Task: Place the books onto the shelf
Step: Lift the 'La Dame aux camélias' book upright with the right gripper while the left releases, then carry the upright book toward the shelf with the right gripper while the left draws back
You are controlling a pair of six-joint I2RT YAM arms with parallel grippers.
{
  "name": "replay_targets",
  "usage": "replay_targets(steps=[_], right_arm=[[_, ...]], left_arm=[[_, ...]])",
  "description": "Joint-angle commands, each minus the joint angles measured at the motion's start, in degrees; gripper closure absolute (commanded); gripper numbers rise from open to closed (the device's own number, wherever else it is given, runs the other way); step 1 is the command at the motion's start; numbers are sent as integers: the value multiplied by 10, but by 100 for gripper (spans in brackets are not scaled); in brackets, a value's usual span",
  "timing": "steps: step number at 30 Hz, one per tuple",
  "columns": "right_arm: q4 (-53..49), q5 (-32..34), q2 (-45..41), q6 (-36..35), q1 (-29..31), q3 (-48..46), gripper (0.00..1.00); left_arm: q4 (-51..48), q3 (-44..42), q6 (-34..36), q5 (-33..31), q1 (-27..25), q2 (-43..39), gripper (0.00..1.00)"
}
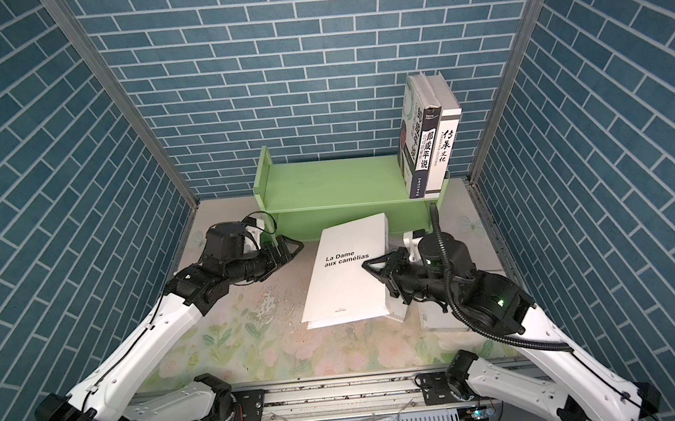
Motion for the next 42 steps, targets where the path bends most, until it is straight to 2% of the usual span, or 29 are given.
replay_targets(steps=[1,6,10,15,19,24,26,31,34,38,42], right_arm=[[-9,-66,32,-36,-5,74,76],[96,-106,110,-125,-14,147,75],[164,-150,193,-186,-45,213,76],[280,-155,263,-219,-99,293,76],[355,-125,284,-219,-126,315,76],[491,11,279,-195,-128,243,81],[551,43,283,-179,-128,213,81],[580,59,307,-174,-128,221,79],[595,74,316,-165,-127,220,79],[619,83,325,-143,-125,214,79],[638,95,331,-125,-124,203,79]], left_arm=[[-21,21,-3,-15,5,-4,0],[-18,45,-11,-13,5,-16,0],[1,61,-26,-6,4,-34,0],[20,61,-36,-6,5,-59,0],[28,57,-48,3,4,-71,0],[117,17,-96,25,4,-93,1],[145,16,-102,36,3,-97,0],[216,39,-115,57,3,-94,0],[296,42,-157,59,3,-81,0],[396,50,-210,48,-3,-41,0],[451,90,-213,33,-23,5,0]])
